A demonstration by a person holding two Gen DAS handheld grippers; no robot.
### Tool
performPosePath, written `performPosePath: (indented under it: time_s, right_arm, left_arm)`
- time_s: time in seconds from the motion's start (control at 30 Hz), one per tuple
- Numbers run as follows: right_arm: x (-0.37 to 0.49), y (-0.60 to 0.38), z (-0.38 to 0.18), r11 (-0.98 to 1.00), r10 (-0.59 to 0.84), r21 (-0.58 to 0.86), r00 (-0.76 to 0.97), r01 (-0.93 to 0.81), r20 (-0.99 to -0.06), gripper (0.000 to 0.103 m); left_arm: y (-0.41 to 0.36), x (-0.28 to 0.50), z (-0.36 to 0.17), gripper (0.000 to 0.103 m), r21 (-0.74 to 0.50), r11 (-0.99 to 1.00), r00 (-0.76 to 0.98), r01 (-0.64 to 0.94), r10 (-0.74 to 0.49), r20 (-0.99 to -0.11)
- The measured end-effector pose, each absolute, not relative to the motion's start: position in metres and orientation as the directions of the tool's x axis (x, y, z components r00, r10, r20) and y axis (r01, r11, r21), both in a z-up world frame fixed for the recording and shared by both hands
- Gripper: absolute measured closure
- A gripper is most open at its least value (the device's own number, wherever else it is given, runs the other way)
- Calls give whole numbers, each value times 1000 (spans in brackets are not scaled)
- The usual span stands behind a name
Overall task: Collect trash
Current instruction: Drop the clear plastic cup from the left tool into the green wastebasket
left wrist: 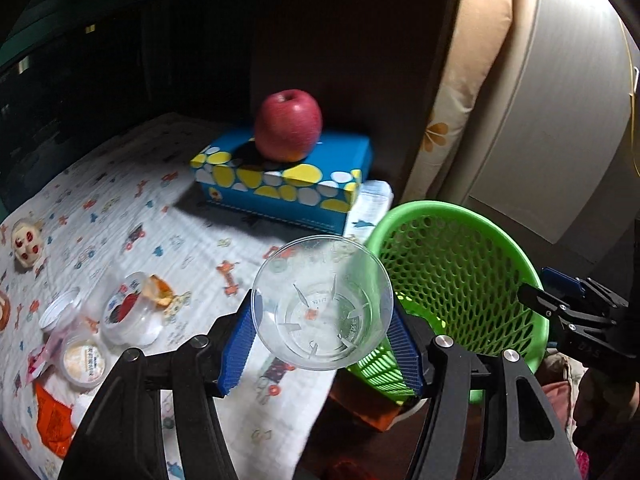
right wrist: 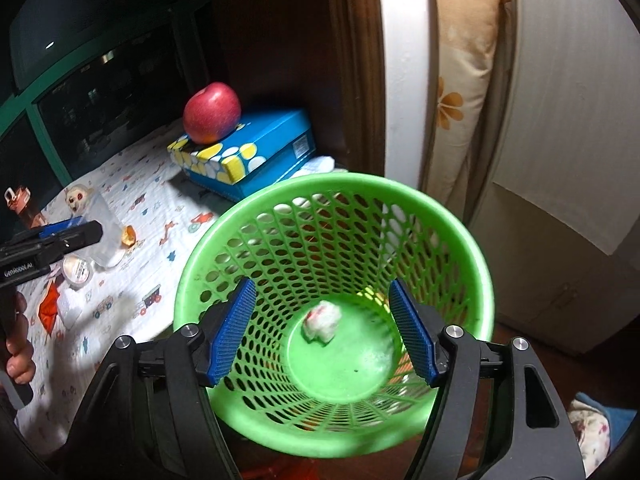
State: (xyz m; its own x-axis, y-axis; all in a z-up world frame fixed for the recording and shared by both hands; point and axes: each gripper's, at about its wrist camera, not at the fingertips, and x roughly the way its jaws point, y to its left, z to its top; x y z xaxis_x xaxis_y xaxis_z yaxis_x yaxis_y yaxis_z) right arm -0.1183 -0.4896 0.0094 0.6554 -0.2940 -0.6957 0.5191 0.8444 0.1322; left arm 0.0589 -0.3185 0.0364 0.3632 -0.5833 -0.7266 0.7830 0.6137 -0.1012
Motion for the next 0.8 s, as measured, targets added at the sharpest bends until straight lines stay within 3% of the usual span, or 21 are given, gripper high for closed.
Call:
performPosePath:
  time_s: [0.3, 0.37, 0.53, 0.8]
  right_arm:
    - [-145, -516, 8, 813, -344, 121, 637, 570, -690, 33]
    - [-148, -521, 8, 811, -343, 125, 638, 571, -690, 33]
    - [-154, -528, 14, 809, -347, 129, 643, 574, -682, 33]
    - [-152, -509, 27, 842, -319, 137, 686, 522, -654, 33]
  left_arm:
    - [-382, 26, 11, 43, -79, 527, 280, 846, -566, -776]
    - [-390, 23, 5, 41, -79, 517, 266, 852, -558, -786]
    - [-399, 16, 0, 24, -82, 502, 255, 861, -565, -784]
    - [-371, 17, 10, 22, -95, 562, 301, 822, -570, -765]
